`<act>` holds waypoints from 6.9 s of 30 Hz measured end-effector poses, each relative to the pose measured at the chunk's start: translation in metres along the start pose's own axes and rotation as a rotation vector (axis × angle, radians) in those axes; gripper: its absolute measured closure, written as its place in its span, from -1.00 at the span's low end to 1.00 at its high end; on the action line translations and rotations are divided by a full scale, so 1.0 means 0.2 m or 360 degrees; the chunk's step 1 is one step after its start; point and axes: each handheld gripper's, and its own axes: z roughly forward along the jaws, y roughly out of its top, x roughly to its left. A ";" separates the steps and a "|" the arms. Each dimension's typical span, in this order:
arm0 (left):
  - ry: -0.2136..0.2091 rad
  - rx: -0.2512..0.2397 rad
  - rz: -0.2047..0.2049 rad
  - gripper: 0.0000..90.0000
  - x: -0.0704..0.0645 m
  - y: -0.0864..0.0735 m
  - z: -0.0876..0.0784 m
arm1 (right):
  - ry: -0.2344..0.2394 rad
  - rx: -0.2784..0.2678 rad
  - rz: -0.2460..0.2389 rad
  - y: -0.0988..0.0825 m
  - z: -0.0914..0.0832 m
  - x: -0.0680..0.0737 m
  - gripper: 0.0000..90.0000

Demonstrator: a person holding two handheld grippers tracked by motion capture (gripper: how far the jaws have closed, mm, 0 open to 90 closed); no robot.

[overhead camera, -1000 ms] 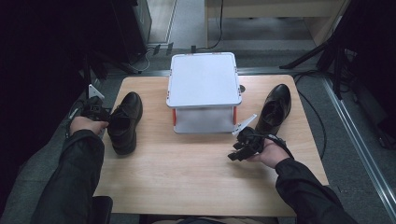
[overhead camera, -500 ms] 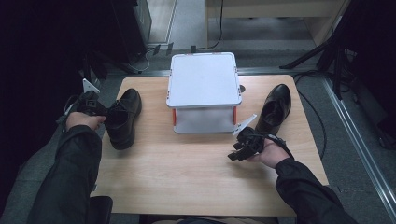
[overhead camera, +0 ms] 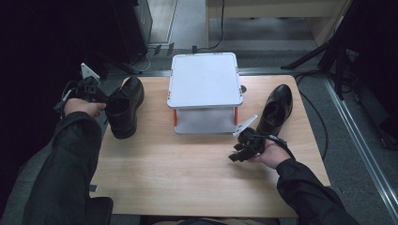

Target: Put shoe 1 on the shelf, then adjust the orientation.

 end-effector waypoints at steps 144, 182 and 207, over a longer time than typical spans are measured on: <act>-0.0324 0.0053 0.0388 0.25 -0.58 -0.08 0.16 | -0.0029 -0.0021 0.0032 -0.03 -0.04 -0.03 0.08; -0.0345 -0.0011 0.0508 0.16 -0.41 -0.50 0.54 | -0.0053 -0.0032 0.0060 -0.02 -0.04 -0.03 0.09; -0.0362 -0.0003 0.0645 0.07 -0.45 -0.57 0.62 | -0.0014 -0.0082 0.0170 -0.03 -0.12 -0.10 0.15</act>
